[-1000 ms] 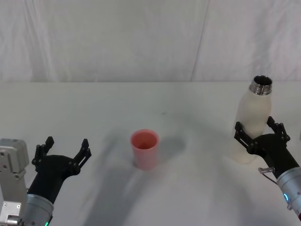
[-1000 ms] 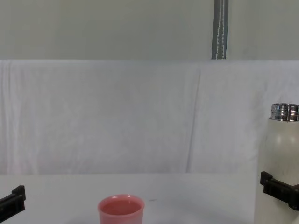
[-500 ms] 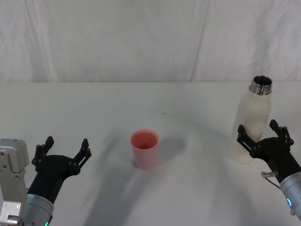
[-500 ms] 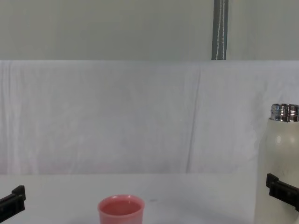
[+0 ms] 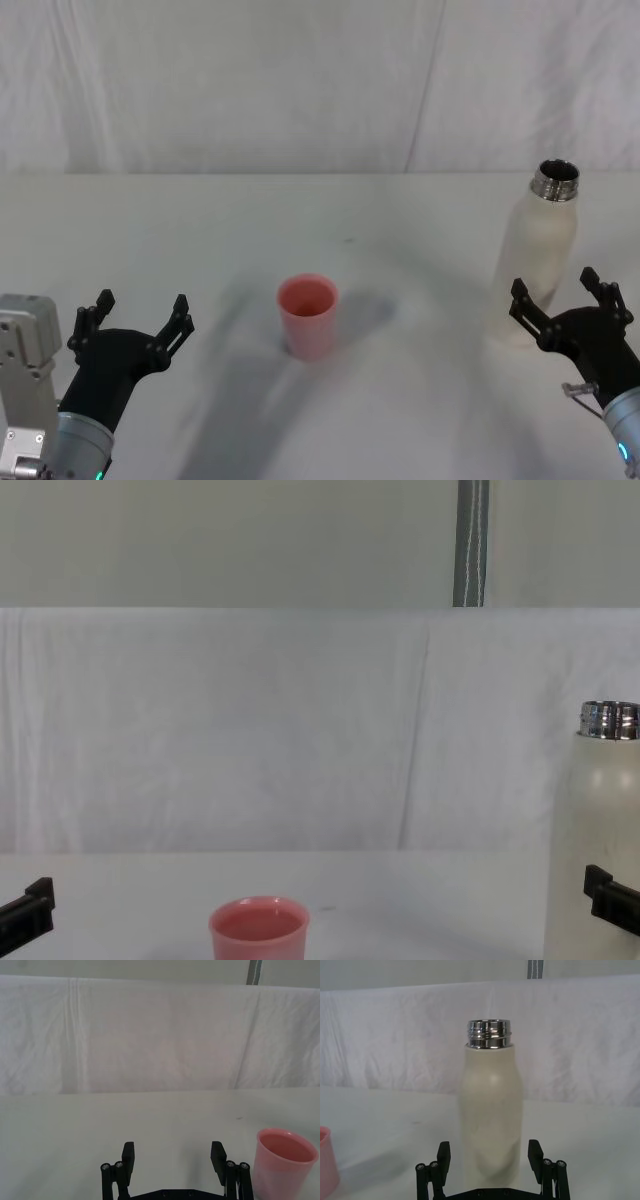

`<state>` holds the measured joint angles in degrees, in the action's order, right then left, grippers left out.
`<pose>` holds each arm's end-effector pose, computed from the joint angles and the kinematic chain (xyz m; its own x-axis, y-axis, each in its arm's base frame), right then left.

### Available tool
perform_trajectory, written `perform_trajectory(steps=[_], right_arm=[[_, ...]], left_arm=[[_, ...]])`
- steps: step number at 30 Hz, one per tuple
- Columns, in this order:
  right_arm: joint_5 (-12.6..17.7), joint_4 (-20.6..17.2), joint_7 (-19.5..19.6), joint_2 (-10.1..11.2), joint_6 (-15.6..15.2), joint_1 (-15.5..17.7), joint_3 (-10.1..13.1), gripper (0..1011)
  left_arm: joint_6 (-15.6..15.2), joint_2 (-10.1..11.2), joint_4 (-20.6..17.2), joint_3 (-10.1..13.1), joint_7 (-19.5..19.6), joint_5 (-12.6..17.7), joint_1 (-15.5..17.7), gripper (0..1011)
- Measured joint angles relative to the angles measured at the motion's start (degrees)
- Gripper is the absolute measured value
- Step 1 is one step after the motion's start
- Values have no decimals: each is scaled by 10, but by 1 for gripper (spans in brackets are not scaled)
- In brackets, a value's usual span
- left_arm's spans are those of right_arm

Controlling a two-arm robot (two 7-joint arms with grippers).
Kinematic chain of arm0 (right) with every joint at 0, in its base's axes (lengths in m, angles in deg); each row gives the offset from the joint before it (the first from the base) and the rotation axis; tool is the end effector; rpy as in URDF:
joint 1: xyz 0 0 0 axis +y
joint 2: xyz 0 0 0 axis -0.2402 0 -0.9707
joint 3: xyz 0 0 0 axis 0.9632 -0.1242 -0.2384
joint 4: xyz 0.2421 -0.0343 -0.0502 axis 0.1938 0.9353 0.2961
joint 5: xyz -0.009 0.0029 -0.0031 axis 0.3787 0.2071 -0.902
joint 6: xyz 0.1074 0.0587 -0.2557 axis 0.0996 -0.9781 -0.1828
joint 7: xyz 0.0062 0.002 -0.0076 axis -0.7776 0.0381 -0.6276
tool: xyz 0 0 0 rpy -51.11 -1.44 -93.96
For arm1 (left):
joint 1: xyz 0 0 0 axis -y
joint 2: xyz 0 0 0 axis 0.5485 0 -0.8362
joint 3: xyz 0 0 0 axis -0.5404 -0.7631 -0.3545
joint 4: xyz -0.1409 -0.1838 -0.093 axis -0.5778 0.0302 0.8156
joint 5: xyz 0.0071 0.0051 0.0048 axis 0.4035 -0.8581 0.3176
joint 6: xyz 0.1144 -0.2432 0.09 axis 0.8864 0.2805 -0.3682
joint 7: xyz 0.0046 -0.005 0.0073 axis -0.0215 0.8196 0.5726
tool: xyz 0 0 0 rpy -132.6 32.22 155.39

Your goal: Grasp the thermos with one hand and pour water into the cup lid.

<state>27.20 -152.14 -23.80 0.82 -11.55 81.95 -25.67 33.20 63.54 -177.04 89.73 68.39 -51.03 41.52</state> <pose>0.2760 0.0004 -0.2607 0.2623 -0.9648 -0.0198 0.9630 0.2604 0.0691 0.2381 0.0304 -0.2471 0.1244 0.9917 -0.0329 -0.9921 0.1239 -0.0176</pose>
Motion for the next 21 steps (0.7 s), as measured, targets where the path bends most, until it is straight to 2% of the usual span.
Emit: perform_trajectory(steps=[11, 21], right_arm=[[-4, -22, -4, -1, 10, 30, -8, 1001], [-8, -29, -18, 0, 16, 43, -29, 1001]], left_arm=[[0, 0, 0, 0, 0, 0, 0, 1001], [0, 0, 0, 0, 0, 0, 0, 1001]])
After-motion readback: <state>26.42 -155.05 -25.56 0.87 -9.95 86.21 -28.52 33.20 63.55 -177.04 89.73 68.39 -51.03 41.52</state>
